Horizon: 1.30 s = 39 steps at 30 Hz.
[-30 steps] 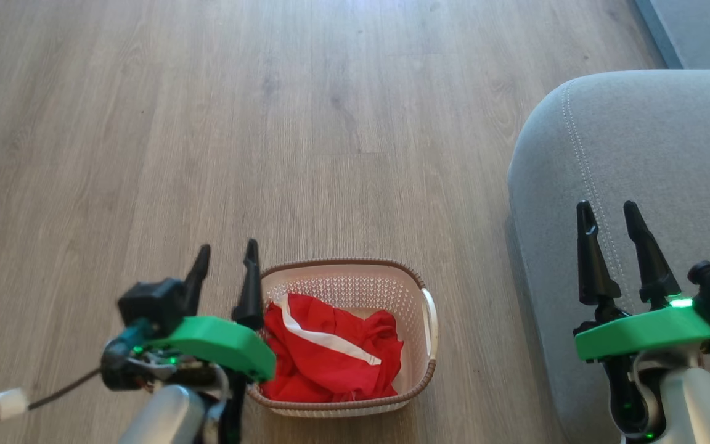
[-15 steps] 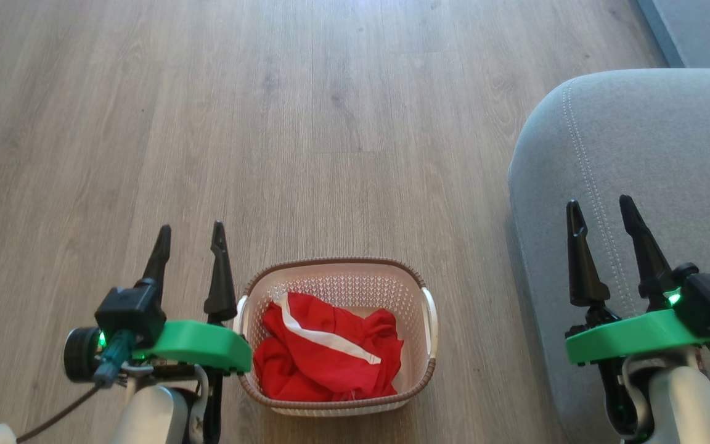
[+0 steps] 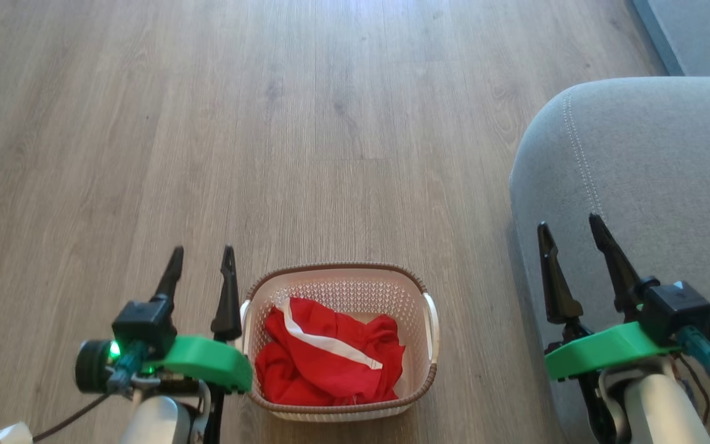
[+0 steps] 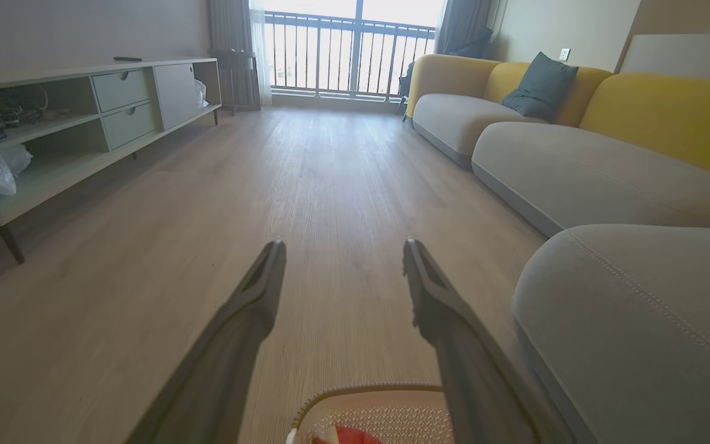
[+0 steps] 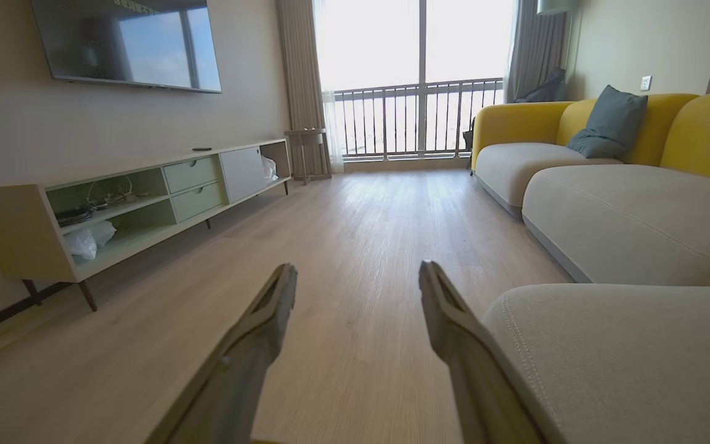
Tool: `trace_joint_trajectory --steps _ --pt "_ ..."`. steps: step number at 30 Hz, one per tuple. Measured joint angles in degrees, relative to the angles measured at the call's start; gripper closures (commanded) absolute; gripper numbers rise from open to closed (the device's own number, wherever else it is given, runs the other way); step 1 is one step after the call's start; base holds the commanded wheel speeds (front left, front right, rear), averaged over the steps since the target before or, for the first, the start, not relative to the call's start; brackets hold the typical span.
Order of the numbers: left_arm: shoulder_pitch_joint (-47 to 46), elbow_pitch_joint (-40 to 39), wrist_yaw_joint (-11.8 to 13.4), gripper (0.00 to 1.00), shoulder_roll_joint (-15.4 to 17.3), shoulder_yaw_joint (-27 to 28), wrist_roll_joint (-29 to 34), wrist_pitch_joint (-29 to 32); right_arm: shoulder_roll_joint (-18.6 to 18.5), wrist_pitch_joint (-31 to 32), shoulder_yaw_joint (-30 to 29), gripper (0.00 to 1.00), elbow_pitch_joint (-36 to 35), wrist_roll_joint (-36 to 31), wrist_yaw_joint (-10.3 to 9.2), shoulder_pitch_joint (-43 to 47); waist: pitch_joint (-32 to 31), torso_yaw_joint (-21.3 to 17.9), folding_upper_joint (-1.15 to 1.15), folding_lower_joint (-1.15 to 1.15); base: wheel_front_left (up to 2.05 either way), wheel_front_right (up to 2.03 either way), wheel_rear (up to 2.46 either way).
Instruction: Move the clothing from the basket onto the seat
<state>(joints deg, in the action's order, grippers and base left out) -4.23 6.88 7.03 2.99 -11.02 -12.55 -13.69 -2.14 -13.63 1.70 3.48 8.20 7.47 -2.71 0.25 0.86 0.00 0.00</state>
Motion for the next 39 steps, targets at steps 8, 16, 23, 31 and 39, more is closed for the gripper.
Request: trace_joint_trajectory --steps 8,16,23,31,39 --pt "1.0 8.5 -1.3 0.0 -0.1 -0.8 -1.2 -0.5 -0.1 -0.8 0.4 0.0 6.4 -1.9 0.02 0.0 -0.2 0.0 0.0 0.0 0.0 0.0 0.0" --pt "0.9 11.1 -1.8 0.0 -0.1 -1.8 -2.3 -0.5 -0.1 -0.8 0.6 0.0 8.2 -2.2 0.02 0.0 0.2 -0.1 0.0 0.0 0.0 0.0 0.0" --pt "0.8 11.9 -2.2 0.0 -0.1 -2.0 -3.0 -0.5 -0.1 -0.8 0.6 0.0 9.2 -2.0 0.02 -0.1 1.4 -0.3 0.0 0.0 0.0 0.0 0.0" --pt "-3.0 14.4 -4.7 0.0 -0.1 -2.5 -3.0 -0.5 -0.1 -0.8 0.8 0.0 9.4 -1.6 0.02 -1.9 7.0 -1.0 0.0 0.0 0.0 0.0 0.0" --pt "-10.7 23.0 -7.5 0.0 -0.2 -3.7 2.1 -0.5 -0.1 -0.8 1.2 0.0 9.5 -1.8 0.02 -6.3 16.7 -2.3 0.0 0.0 0.0 0.0 0.0"
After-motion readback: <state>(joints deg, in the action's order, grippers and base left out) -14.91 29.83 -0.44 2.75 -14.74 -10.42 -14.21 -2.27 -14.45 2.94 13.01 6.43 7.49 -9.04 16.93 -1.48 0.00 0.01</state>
